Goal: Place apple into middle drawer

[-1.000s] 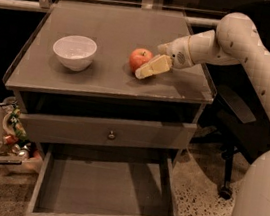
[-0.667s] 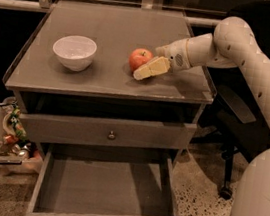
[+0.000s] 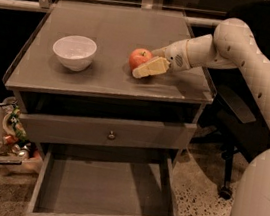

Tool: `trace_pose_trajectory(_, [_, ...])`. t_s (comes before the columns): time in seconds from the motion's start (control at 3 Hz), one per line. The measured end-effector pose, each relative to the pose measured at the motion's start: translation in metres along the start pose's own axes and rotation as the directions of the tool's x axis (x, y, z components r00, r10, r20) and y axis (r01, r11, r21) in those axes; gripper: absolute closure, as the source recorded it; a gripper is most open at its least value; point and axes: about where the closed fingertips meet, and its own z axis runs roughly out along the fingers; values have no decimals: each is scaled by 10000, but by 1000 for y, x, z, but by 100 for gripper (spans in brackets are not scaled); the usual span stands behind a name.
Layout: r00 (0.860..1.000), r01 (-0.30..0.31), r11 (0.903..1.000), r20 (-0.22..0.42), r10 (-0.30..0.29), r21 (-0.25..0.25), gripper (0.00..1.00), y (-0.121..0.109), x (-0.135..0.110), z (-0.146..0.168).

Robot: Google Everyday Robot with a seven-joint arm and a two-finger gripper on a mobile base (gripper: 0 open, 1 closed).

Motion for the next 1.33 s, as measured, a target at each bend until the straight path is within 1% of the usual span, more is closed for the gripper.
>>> trace_pose_trajectory(0.33, [10000,0,10000,0,0,0,40,0,0,0])
trace_pose_trajectory(1.0, [10000,0,10000,0,0,-2,88,0,0,0])
trace_pose_trajectory(1.33, [10000,0,10000,-1,0,-2,100,0,0,0])
